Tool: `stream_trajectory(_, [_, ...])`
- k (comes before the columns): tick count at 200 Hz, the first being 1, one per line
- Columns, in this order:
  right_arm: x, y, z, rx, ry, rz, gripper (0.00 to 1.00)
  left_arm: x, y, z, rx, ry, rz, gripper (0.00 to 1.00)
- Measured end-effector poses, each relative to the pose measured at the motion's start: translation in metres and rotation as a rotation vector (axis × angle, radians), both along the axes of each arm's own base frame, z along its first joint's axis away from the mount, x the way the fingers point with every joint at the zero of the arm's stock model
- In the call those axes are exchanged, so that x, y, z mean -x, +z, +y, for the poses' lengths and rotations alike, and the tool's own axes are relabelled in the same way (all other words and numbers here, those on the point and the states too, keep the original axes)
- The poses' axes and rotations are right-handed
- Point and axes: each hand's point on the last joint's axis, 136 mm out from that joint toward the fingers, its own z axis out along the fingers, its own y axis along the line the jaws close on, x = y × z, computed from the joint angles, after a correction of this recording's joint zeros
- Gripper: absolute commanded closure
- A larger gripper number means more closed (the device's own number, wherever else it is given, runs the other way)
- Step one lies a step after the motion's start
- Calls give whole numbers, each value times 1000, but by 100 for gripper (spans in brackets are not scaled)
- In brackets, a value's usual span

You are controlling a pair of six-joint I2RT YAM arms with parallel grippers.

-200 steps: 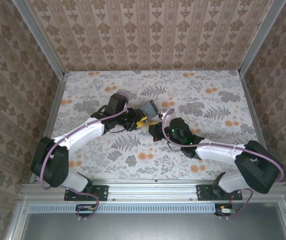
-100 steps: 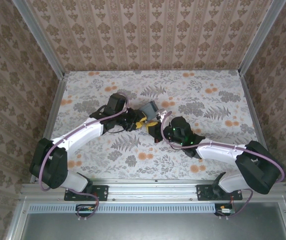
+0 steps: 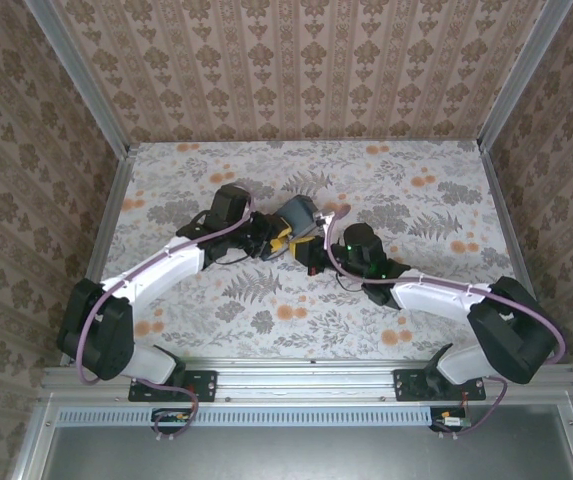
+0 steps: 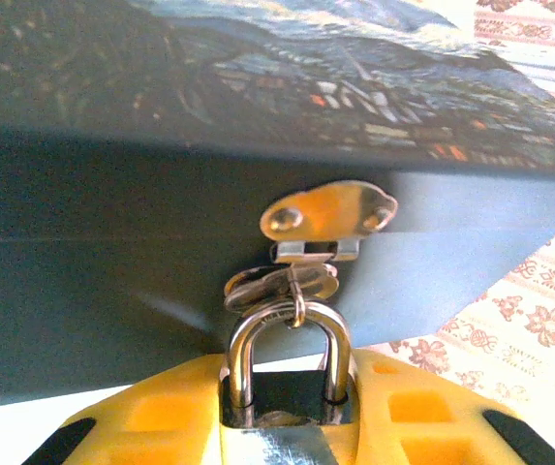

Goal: Unlock a padlock with a key

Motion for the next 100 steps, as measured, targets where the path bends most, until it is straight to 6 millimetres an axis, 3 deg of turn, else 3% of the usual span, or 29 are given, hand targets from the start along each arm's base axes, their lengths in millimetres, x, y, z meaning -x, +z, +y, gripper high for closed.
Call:
stream_trajectory(56, [-6, 2, 2, -109, -50, 176, 100, -3, 1, 3, 10, 23, -6, 100])
stream_trajectory(100, [-2, -1, 6, 54, -36, 33, 100, 0, 0, 6, -2, 24, 6, 100])
